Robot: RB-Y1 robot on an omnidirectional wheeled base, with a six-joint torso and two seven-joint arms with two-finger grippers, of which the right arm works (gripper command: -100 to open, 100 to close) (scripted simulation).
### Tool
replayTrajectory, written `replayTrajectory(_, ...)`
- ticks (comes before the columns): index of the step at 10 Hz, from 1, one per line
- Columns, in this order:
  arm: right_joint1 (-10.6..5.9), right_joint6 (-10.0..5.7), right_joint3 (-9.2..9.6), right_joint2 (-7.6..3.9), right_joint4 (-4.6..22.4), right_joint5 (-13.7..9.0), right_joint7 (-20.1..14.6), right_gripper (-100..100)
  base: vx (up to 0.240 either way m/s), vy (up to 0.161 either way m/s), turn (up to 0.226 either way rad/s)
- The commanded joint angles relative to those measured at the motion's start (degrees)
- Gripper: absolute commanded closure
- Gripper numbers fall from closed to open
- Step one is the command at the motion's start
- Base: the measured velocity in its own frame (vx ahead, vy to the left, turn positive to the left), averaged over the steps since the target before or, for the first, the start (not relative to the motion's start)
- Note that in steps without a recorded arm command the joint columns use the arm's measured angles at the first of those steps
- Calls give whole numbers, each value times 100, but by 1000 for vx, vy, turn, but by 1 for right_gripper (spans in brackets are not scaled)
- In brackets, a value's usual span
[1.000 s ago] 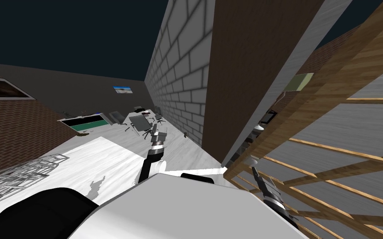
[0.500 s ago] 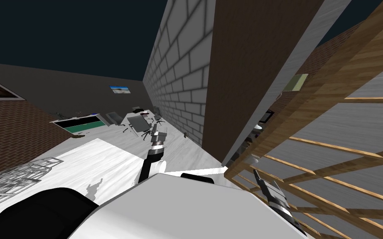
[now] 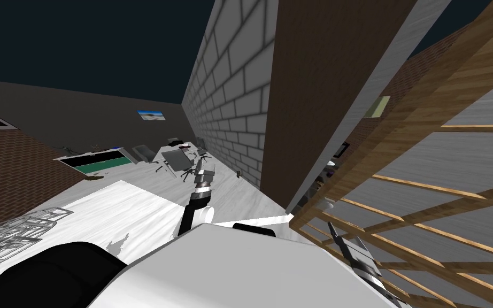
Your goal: Pull the door open
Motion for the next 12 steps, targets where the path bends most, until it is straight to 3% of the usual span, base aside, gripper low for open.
replayTrajectory(1, 49, 19, -3, -25, -15, 43, 158, -100, -2, 41, -26)
replayTrajectory(4, 24, -62, -37, -28, -86, -28, 192, -100, 95, -28, 37)
replayTrajectory(10, -74, -169, -90, -5, -58, -126, 262, -100, 155, -95, 49)
replayTrajectory(11, -74, -169, -90, -5, -58, -126, 262, 100, -13, 10, -4)
replayTrajectory(12, -74, -169, -90, -5, -58, -126, 262, 100, -30, 13, -5)
